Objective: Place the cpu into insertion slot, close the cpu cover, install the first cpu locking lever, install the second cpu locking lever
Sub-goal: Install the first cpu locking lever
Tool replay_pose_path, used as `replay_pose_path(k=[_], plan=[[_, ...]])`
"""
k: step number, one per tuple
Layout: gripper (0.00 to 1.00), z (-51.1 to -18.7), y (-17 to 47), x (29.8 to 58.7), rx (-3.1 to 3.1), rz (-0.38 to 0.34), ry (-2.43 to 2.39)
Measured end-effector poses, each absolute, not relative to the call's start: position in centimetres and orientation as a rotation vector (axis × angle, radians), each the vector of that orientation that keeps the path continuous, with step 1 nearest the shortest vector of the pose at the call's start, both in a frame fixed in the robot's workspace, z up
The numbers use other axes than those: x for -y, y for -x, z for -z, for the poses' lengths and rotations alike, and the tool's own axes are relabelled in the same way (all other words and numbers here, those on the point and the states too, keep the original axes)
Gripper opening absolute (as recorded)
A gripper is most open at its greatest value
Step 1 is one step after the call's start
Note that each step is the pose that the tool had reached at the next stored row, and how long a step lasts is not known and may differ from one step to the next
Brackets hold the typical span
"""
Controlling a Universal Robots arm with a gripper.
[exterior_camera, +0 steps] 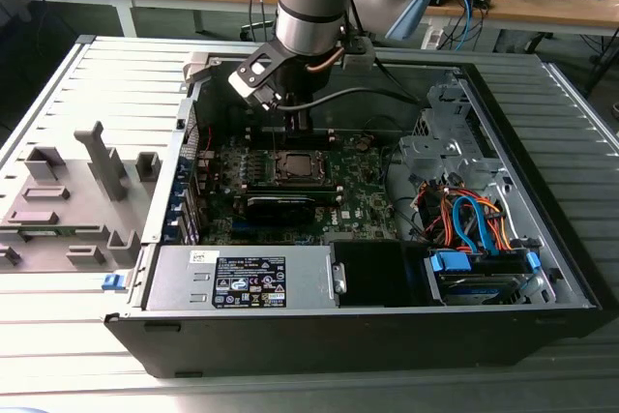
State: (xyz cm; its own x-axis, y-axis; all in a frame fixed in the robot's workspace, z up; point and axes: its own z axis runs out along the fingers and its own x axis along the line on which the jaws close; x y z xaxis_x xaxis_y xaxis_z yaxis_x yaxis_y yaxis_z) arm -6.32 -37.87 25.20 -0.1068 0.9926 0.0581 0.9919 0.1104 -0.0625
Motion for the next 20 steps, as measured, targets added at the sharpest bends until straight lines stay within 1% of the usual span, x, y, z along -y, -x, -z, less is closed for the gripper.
replay_pose_path(k=[20], plan=[[0.11,-25.19,6.31,37.87,2.385,-0.019,1.913]])
